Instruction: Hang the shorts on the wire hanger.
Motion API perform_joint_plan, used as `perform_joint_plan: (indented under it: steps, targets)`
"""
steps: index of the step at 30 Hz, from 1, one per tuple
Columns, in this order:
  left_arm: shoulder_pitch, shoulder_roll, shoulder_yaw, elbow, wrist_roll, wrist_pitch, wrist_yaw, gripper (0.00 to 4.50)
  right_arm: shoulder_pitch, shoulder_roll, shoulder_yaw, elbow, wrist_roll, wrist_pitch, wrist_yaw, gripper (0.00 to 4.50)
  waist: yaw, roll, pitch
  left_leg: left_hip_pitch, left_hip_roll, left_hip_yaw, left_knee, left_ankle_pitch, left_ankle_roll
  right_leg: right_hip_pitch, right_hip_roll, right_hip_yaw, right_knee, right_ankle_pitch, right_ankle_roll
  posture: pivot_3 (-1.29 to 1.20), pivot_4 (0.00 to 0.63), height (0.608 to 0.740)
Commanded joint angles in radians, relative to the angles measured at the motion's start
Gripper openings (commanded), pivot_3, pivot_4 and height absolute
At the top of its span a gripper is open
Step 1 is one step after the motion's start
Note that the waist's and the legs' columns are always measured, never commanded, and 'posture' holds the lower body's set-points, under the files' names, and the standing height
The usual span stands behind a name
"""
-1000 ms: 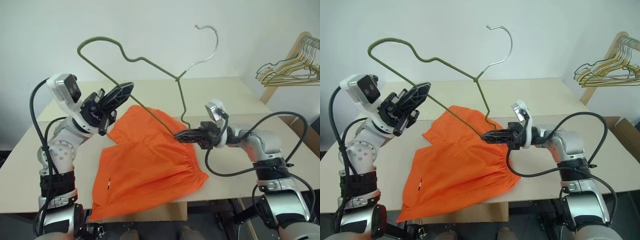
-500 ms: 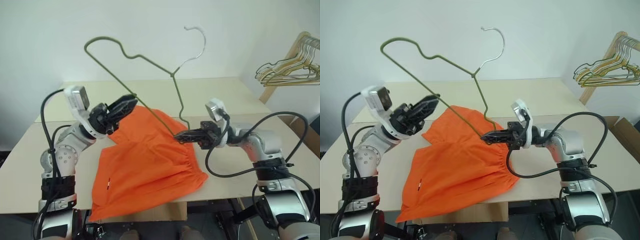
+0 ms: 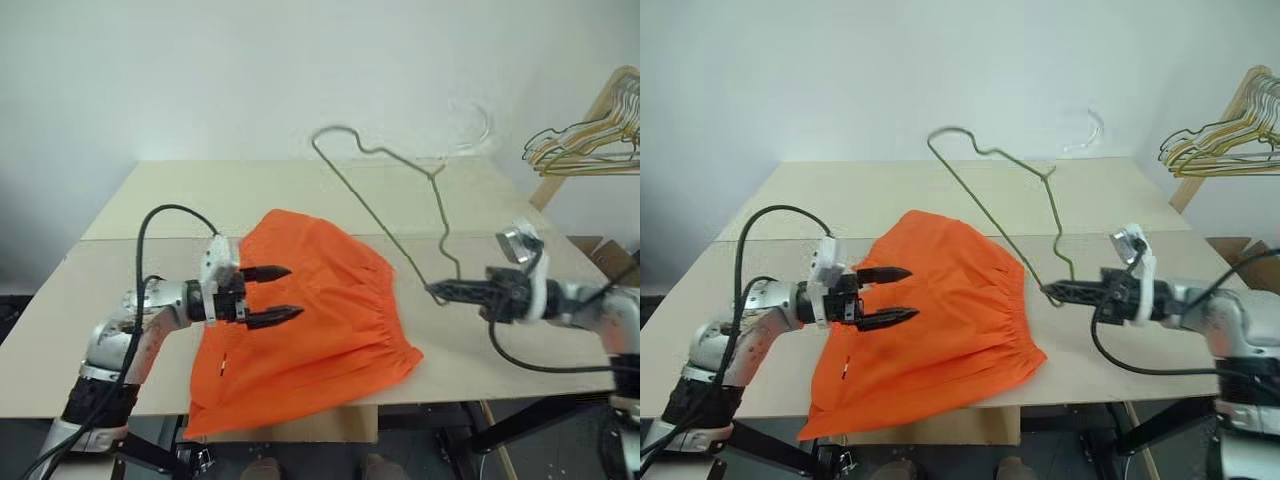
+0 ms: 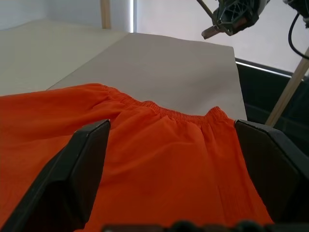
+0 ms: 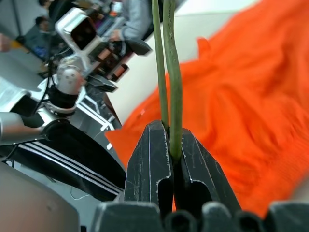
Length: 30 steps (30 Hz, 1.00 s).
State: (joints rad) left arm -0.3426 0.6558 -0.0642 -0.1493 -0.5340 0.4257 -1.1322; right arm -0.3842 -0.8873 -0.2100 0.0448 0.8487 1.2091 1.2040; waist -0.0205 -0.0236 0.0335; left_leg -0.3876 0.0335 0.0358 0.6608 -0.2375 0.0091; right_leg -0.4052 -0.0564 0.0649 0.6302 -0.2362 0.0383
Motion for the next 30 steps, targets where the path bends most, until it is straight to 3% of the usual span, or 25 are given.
perform_joint_plan:
  steps: [1,7,13,19,30]
  targets:
    - [-0.029,0.05,-0.05,-0.045,0.112,-0.112,-0.046,4.44,0.098,-0.115,-0.066,-0.051,0.02,0.094,-0.027,0.0,0.0,0.0,0.0,0.0,0.0,0.0,0.0,0.0,0.0,0.0,0.0,0.0,0.0,0.0,0.0,-0.04,0.0,0.74]
    - [-0.043,0.114,-0.112,-0.038,0.212,-0.22,-0.133,4.44,0.33,-0.301,-0.032,-0.05,0.033,0.168,0.074,0.0,-0.016,0.001,0.0,0.001,0.0,0.002,0.0,0.0,0.0,0.0,0.0,0.002,-0.001,-0.001,0.002,-0.07,0.0,0.74]
    - [-0.012,0.164,-0.096,-0.042,0.211,-0.281,-0.204,4.44,0.469,-0.384,-0.014,-0.004,0.04,0.206,0.156,0.0,-0.039,0.001,0.0,0.002,0.0,0.002,0.0,0.0,0.0,0.001,0.0,0.003,0.0,-0.005,0.008,-0.09,0.0,0.74]
    - [0.047,0.228,-0.083,-0.043,0.222,-0.327,-0.253,4.44,0.545,-0.403,-0.03,0.006,0.035,0.189,0.177,0.0,-0.054,0.002,0.0,0.003,0.001,0.002,0.0,0.0,0.001,0.001,0.0,0.003,0.0,-0.006,0.009,-0.1,0.0,0.74]
    - [0.054,0.222,-0.077,-0.06,0.207,-0.307,-0.235,4.44,0.557,-0.383,-0.045,-0.019,0.059,0.163,0.198,0.0,-0.05,0.002,-0.001,0.003,0.001,0.003,0.0,0.0,0.001,0.001,0.0,0.003,0.0,-0.006,0.01,-0.1,0.0,0.74]
